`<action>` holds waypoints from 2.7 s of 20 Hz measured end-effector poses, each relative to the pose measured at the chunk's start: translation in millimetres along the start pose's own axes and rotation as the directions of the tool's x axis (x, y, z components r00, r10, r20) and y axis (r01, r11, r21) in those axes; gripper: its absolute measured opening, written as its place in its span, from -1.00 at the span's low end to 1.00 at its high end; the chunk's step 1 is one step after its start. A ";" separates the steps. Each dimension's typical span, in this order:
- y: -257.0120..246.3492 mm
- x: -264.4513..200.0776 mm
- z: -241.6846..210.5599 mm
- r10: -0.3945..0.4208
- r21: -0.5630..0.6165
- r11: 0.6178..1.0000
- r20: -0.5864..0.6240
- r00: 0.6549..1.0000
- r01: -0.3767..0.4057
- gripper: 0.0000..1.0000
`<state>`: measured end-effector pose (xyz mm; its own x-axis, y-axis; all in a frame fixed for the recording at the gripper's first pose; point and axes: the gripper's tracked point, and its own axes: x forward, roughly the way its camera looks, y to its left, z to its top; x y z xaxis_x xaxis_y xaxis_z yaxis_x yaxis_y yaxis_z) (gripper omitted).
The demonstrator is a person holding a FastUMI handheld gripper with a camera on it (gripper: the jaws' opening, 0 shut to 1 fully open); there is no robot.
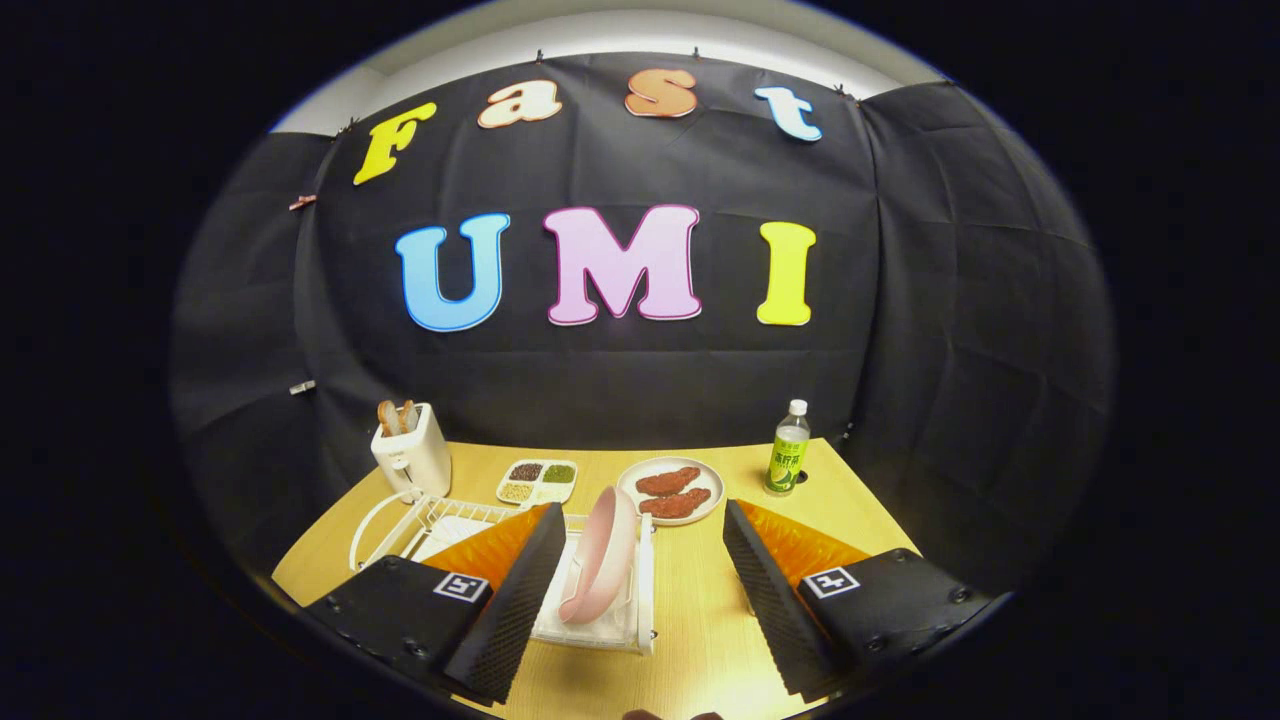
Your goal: Take the plate from the dish rack, then take the spoon from the basket and place it into the plate.
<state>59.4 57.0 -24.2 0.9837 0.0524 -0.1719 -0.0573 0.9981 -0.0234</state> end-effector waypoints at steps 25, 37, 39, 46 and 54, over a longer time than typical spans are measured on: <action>22.6 117.7 -115.3 -0.141 0.132 0.966 -0.450 0.882 0.222 -0.43; 37.0 109.4 -68.9 -0.323 -0.120 0.946 -0.266 0.908 0.301 -0.46; 24.6 107.5 -67.7 -0.330 -0.100 0.944 -0.282 0.901 0.315 -0.46; -3.8 100.0 -55.3 -0.273 0.036 0.954 -0.302 0.913 0.298 -0.55; 5.7 44.4 -72.5 -0.055 0.191 0.972 -0.369 0.928 0.134 -0.58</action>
<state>90.5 62.6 -103.5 0.8529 -0.0183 -0.5218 0.1084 0.9838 0.1427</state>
